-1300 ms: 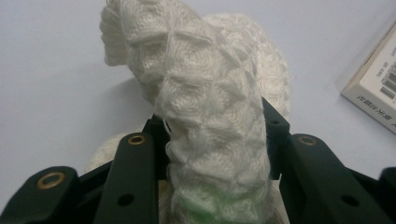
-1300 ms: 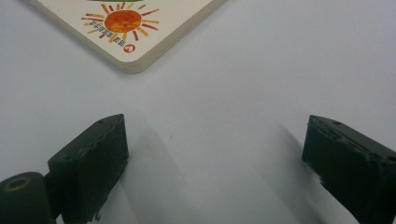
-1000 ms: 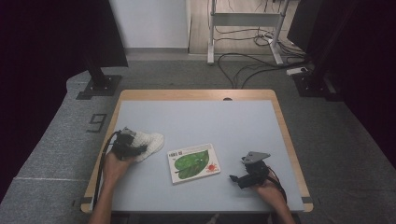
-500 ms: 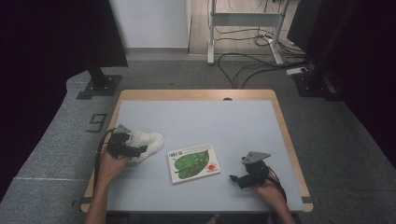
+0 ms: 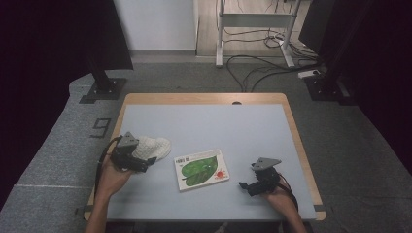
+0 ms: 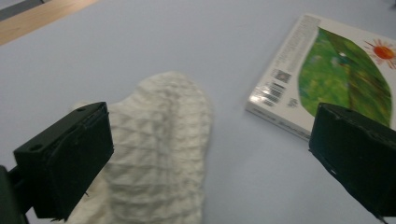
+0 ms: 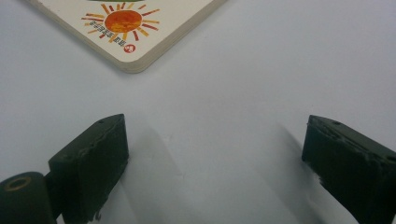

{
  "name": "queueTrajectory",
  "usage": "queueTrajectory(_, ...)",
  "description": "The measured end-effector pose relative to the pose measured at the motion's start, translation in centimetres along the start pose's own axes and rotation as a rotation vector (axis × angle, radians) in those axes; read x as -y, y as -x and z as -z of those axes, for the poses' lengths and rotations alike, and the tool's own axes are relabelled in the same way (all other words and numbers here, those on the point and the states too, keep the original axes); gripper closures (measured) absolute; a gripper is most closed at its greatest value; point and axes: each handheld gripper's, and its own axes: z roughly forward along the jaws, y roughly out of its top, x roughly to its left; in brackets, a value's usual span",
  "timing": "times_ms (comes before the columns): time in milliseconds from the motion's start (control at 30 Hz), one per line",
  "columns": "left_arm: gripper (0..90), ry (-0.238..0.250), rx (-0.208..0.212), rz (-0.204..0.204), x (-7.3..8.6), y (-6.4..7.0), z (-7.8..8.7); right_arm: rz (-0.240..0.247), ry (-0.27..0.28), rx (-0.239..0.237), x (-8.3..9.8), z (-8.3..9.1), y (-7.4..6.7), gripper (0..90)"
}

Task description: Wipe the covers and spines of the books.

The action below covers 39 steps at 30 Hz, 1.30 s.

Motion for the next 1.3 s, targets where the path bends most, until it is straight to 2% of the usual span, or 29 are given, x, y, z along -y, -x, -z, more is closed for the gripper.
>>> queueTrajectory(133,0.0,0.007,0.035,-0.025,0.1,1.6,-0.5,0.000,0.000,0.000,0.0,0.0,0.0,6.5)
queueTrajectory(267,0.0,0.003,0.075,-0.036,0.6,2.8,-1.9,0.000,0.000,0.000,0.0,0.0,0.0,6.5)
queueTrajectory(467,0.0,-0.075,0.108,-0.070,1.6,4.1,-4.8,0.000,0.000,0.000,0.0,0.0,0.0,6.5)
queueTrajectory(567,0.0,-0.116,0.111,-0.092,1.9,4.7,-5.9,0.000,0.000,0.001,0.0,0.0,0.0,6.5)
queueTrajectory(733,0.0,-0.133,0.124,-0.101,2.3,5.1,-6.9,-0.002,-0.001,0.000,0.0,0.0,0.0,6.4)
queueTrajectory(867,0.0,-0.157,0.122,-0.128,2.5,5.6,-7.5,-0.004,-0.001,0.001,0.0,0.0,0.0,6.3)
queueTrajectory(1300,0.0,-0.106,0.211,-0.081,2.7,6.4,-8.3,-0.007,-0.003,-0.006,0.0,0.0,0.1,6.2)
